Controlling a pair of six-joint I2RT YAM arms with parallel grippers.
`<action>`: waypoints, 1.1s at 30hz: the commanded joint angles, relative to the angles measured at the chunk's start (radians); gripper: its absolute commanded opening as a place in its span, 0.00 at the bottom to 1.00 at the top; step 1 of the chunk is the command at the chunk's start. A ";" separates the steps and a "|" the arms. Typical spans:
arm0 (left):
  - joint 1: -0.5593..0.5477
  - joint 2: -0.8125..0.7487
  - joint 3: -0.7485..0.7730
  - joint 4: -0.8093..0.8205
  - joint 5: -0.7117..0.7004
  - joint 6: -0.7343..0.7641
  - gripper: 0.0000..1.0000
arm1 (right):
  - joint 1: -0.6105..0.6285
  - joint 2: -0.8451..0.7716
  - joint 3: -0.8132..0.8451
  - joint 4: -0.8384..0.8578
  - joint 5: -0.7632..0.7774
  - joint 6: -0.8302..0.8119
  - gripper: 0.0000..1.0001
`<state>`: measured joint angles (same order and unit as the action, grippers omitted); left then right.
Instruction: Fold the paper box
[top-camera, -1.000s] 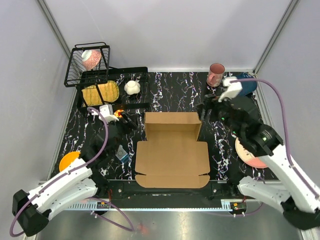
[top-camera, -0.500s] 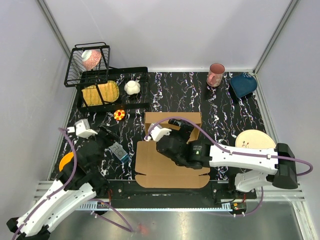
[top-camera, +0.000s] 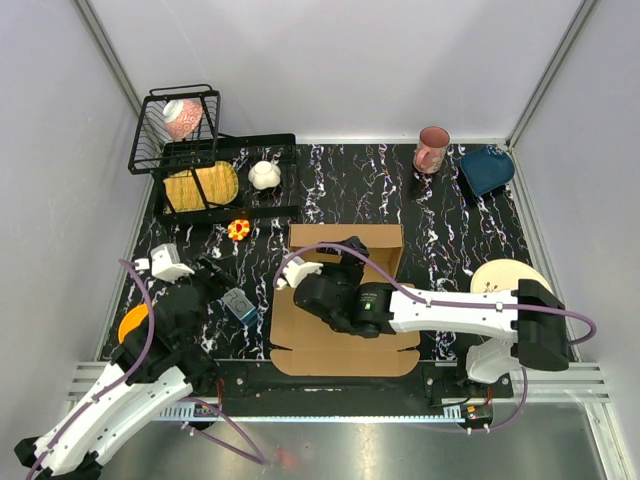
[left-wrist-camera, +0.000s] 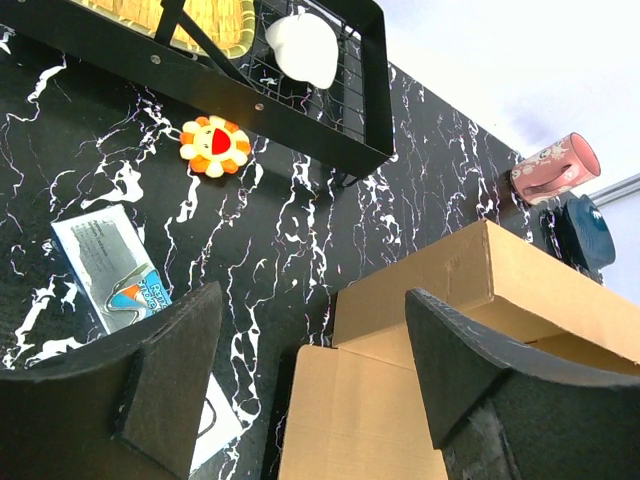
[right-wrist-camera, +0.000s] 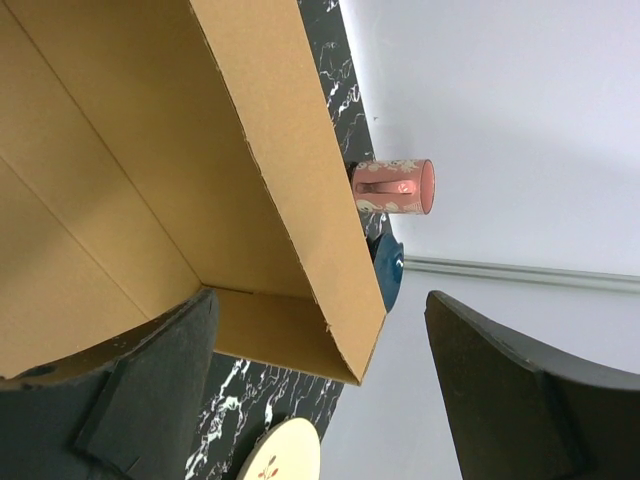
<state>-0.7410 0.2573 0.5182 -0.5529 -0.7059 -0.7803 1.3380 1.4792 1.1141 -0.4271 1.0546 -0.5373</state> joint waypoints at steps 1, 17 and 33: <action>0.003 0.017 -0.009 0.010 -0.009 0.000 0.77 | -0.036 0.035 0.009 0.089 -0.019 -0.032 0.90; 0.003 0.013 -0.020 0.027 -0.007 0.023 0.77 | -0.177 0.138 0.026 0.198 -0.018 -0.095 0.31; 0.003 0.066 0.152 0.042 -0.035 0.073 0.77 | -0.192 -0.074 0.085 0.151 0.081 -0.167 0.00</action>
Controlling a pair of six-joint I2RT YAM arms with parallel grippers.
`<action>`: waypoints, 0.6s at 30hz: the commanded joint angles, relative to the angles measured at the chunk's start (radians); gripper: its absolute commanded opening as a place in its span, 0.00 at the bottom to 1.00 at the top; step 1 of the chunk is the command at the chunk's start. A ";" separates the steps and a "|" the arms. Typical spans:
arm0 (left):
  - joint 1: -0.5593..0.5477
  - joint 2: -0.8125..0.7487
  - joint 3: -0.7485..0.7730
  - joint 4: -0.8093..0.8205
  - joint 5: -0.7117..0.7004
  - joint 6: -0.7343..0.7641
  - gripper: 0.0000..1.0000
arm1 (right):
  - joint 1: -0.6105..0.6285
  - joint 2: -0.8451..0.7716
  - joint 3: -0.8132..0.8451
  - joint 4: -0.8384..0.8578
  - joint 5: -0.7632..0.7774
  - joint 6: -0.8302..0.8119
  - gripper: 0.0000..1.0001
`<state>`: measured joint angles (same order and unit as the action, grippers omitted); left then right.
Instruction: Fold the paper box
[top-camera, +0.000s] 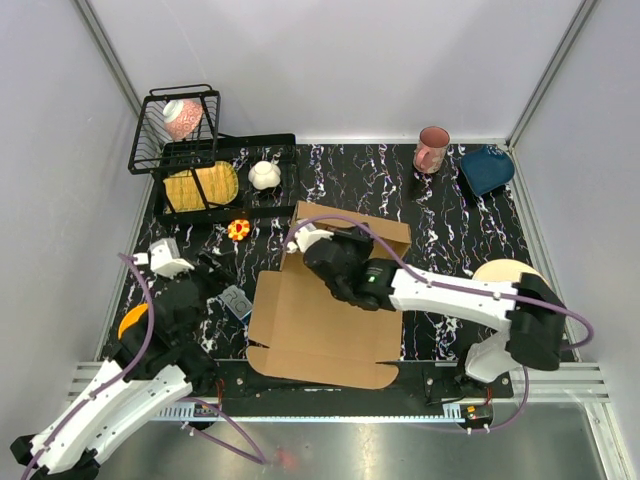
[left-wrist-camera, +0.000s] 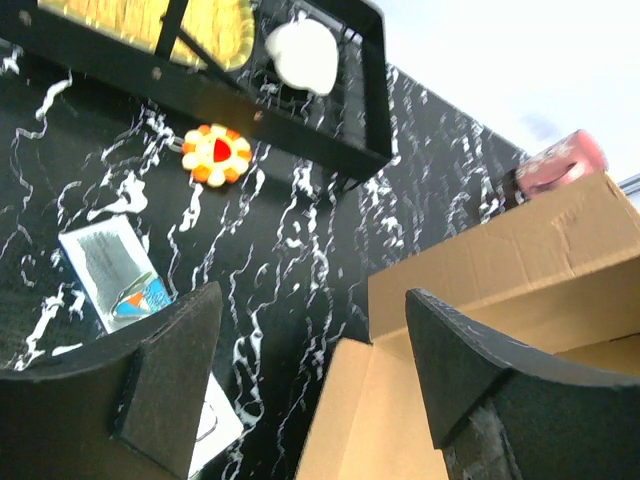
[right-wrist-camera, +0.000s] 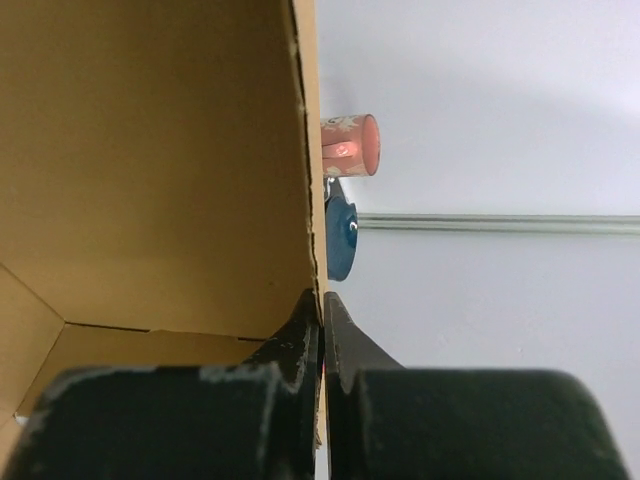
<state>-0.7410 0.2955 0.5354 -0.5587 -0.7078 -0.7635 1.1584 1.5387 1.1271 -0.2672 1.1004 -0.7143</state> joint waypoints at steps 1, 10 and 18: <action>0.003 0.042 0.156 0.046 -0.035 0.061 0.77 | -0.031 -0.170 0.103 -0.073 0.014 0.112 0.00; 0.003 0.054 0.331 0.108 -0.078 0.162 0.77 | -0.416 -0.270 0.269 -0.633 -0.494 0.833 0.00; 0.003 0.001 0.304 0.071 -0.082 0.113 0.76 | -0.897 -0.363 0.044 -0.571 -1.139 1.289 0.00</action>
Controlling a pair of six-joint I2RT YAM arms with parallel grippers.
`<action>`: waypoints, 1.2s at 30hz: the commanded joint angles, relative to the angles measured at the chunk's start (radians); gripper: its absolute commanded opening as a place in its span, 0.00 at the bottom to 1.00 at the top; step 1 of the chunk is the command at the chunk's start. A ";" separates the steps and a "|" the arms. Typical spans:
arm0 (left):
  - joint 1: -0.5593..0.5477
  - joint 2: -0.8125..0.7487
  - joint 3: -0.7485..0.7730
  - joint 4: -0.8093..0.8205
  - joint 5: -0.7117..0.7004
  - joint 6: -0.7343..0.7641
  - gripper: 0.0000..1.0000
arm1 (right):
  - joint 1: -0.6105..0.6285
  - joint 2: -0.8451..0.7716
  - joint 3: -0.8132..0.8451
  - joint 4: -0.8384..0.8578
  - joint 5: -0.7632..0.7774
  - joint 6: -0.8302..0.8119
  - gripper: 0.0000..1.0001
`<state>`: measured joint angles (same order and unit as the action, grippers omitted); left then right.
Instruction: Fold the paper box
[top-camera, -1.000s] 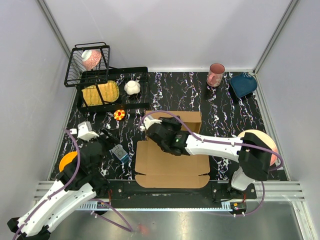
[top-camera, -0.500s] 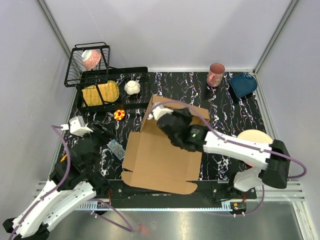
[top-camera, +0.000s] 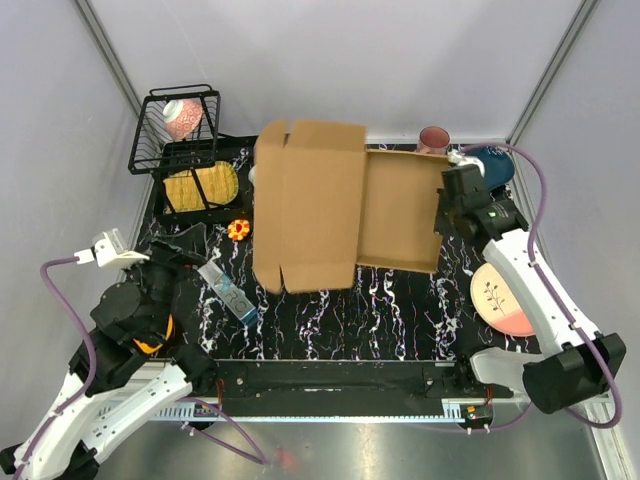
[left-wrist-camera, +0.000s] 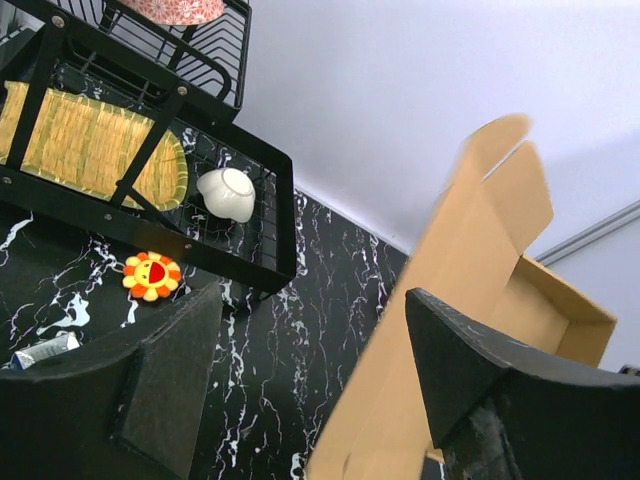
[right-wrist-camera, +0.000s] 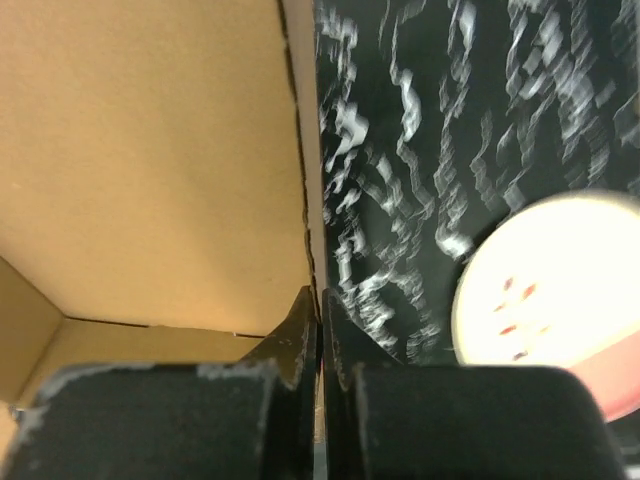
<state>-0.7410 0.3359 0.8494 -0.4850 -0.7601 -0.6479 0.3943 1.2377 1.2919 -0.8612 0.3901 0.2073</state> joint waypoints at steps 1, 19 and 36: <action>0.003 -0.046 -0.012 -0.001 -0.036 -0.002 0.76 | -0.150 -0.075 -0.155 0.046 -0.466 0.418 0.00; 0.002 -0.080 -0.374 0.253 0.219 -0.142 0.67 | 0.208 0.069 -0.326 0.022 -0.191 1.466 0.00; 0.000 -0.127 -0.386 0.160 0.177 -0.061 0.72 | 0.270 -0.001 -0.344 0.044 -0.152 1.244 0.64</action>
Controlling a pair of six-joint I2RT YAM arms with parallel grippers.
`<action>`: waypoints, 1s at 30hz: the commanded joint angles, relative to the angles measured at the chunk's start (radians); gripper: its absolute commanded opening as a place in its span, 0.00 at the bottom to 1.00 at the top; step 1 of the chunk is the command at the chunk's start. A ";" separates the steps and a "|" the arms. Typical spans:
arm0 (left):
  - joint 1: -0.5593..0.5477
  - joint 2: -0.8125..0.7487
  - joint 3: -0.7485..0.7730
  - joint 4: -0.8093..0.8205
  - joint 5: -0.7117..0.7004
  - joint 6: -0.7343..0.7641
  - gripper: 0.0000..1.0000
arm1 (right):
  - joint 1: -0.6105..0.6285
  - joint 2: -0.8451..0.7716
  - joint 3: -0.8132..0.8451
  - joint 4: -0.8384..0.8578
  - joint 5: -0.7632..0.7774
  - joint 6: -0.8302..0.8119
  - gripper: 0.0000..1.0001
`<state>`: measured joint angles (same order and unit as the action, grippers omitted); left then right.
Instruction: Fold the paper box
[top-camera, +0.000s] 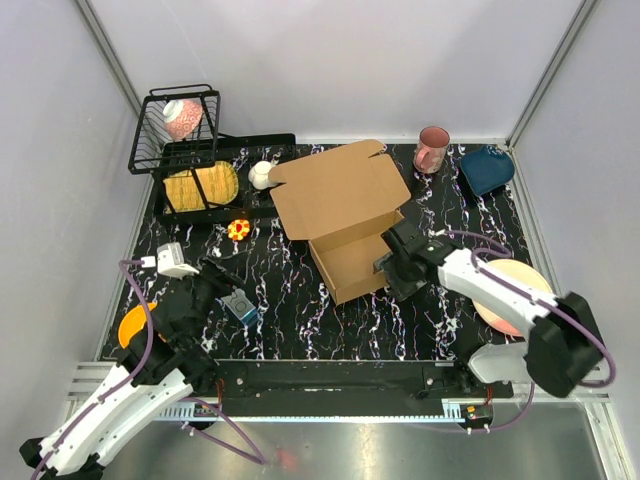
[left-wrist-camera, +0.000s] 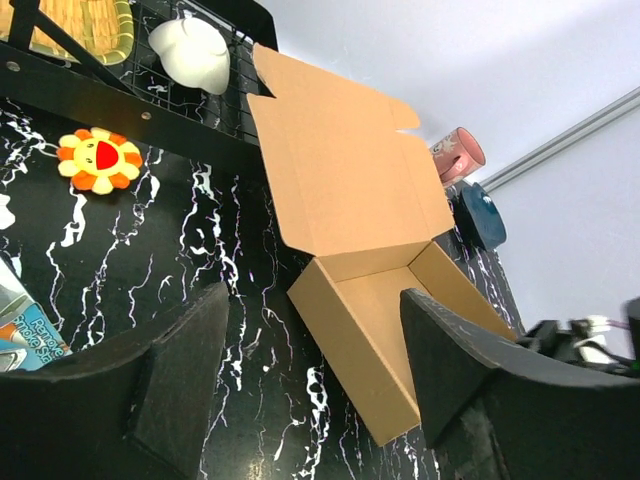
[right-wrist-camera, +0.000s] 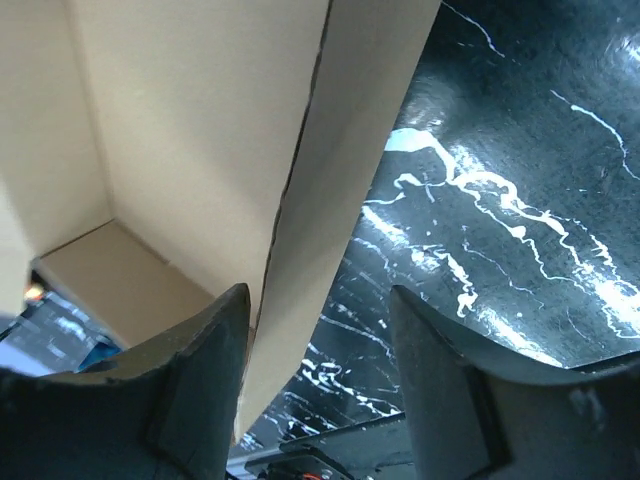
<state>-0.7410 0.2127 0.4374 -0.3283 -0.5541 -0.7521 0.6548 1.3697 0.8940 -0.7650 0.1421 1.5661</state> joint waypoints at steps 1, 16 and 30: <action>0.002 0.004 0.047 -0.006 -0.039 0.048 0.73 | 0.009 -0.159 0.060 -0.062 0.103 -0.138 0.66; 0.005 0.308 0.185 -0.257 -0.343 0.001 0.85 | 0.016 -0.658 -0.141 0.277 0.073 -0.837 0.61; 0.127 0.876 0.357 -0.674 -0.118 -0.779 0.99 | 0.017 -0.644 -0.126 0.337 -0.013 -0.994 0.61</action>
<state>-0.6266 1.0504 0.7536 -0.9333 -0.7616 -1.3037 0.6659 0.7647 0.7456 -0.4904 0.1543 0.6395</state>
